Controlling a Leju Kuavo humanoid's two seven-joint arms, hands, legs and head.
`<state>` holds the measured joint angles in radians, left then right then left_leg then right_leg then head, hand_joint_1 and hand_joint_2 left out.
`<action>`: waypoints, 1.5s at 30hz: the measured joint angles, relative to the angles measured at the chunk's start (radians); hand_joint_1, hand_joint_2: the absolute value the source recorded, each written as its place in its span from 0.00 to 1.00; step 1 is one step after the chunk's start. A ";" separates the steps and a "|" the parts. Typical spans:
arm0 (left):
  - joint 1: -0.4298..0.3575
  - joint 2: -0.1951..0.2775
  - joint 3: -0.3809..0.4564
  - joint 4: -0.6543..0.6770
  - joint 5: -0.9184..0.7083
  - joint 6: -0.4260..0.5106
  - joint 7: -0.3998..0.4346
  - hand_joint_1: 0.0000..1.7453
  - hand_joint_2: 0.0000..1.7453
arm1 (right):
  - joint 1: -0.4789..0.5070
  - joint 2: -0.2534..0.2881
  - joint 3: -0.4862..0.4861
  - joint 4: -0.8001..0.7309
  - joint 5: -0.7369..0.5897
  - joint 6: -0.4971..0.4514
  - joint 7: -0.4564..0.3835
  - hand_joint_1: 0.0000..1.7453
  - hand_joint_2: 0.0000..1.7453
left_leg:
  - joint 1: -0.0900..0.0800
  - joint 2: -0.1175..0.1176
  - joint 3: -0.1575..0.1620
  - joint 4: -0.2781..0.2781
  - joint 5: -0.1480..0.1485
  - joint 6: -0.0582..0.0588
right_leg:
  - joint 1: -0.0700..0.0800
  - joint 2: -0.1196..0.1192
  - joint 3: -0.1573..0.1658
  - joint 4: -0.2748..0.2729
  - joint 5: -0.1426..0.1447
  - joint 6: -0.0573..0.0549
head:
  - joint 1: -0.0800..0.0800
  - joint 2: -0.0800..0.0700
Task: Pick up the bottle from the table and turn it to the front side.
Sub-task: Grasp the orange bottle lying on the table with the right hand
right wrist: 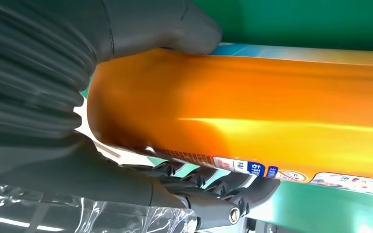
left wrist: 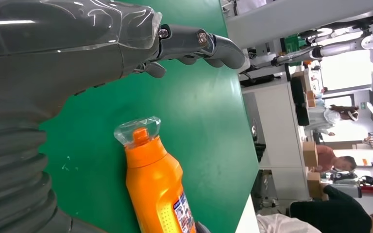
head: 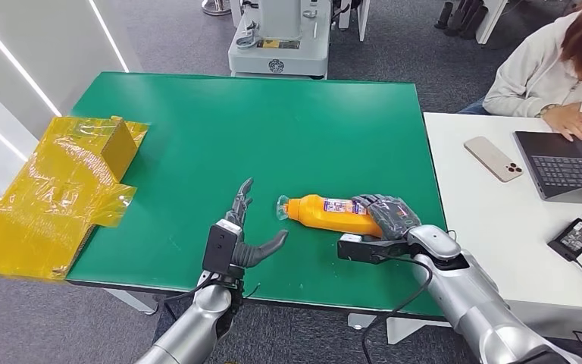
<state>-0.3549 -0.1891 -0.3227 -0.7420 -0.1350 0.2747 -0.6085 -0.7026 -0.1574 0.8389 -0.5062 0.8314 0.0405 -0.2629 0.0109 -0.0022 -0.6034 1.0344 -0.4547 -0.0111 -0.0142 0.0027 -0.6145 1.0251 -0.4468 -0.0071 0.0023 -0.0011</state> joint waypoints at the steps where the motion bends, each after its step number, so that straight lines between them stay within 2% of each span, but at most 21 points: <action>1: 0.001 0.000 0.000 0.000 0.000 0.001 0.000 0.00 1.00 | -0.001 0.000 0.002 0.001 0.001 0.000 0.000 0.82 1.00 | 0.000 0.000 0.000 0.000 0.000 0.000 | 0.000 0.000 0.000 0.000 0.000 0.000 | 0.000 0.000; 4: 0.002 0.000 0.001 0.000 0.001 0.005 0.000 0.00 1.00 | -0.005 -0.001 0.008 0.005 0.004 0.001 0.000 0.87 1.00 | 0.000 0.000 0.001 0.000 0.000 0.000 | 0.000 0.000 0.001 0.000 0.000 0.000 | 0.000 0.000; 8: 0.002 -0.001 0.008 0.003 0.003 0.007 0.000 0.00 1.00 | -0.018 0.000 0.020 0.017 0.007 0.002 0.002 1.00 1.00 | 0.000 0.000 0.001 0.000 0.000 0.000 | 0.000 0.000 0.001 0.000 0.000 0.000 | 0.000 0.000; 13: 0.003 -0.001 0.014 0.003 0.001 0.001 0.000 0.00 1.00 | -0.023 0.000 0.023 0.026 -0.010 -0.020 -0.004 1.00 1.00 | 0.000 0.000 0.001 0.000 0.000 0.000 | 0.000 0.000 0.002 0.000 0.000 0.000 | 0.000 0.000; 16: 0.005 -0.001 0.015 0.002 -0.002 -0.008 0.000 0.00 1.00 | -0.016 0.000 0.013 0.026 -0.073 -0.036 -0.040 1.00 1.00 | 0.000 0.000 0.001 0.000 0.000 0.000 | 0.000 -0.001 0.002 0.000 0.000 0.000 | 0.000 0.000; 21: 0.011 -0.001 0.016 -0.020 -0.024 -0.022 0.008 0.00 1.00 | 0.069 0.000 -0.086 -0.042 -0.312 -0.040 -0.160 1.00 1.00 | 0.000 -0.002 0.000 0.000 0.000 0.000 | 0.000 -0.002 0.001 0.000 0.000 0.000 | 0.000 0.000; 24: 0.011 0.000 0.017 -0.031 -0.029 -0.027 0.010 0.00 1.00 | 0.146 0.012 -0.159 -0.111 -0.395 -0.053 -0.191 1.00 1.00 | 0.000 -0.002 -0.001 0.000 -0.001 0.000 | 0.000 -0.002 0.000 0.000 -0.001 0.000 | 0.000 0.000; 30: 0.013 0.000 0.019 -0.045 -0.033 -0.028 0.010 0.00 1.00 | 0.253 0.047 -0.249 -0.208 -0.428 -0.082 -0.209 1.00 1.00 | 0.000 -0.002 -0.001 -0.001 -0.001 0.000 | 0.000 -0.002 -0.001 0.000 -0.001 0.000 | 0.000 0.000; 45: 0.021 0.007 0.042 -0.047 -0.018 0.001 -0.018 0.00 1.00 | 0.353 0.101 -0.401 -0.309 -0.425 -0.113 -0.260 1.00 1.00 | 0.000 -0.002 -0.002 -0.001 -0.001 0.000 | 0.000 -0.002 -0.001 0.000 -0.001 0.000 | 0.000 0.000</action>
<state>-0.3343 -0.1823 -0.2808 -0.7891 -0.1529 0.2757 -0.6267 -0.3495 -0.0565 0.4380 -0.8153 0.4068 -0.0720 -0.5225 0.0111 -0.0042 -0.6057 1.0334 -0.4555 -0.0114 -0.0138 0.0004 -0.6158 1.0251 -0.4479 -0.0074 0.0023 -0.0011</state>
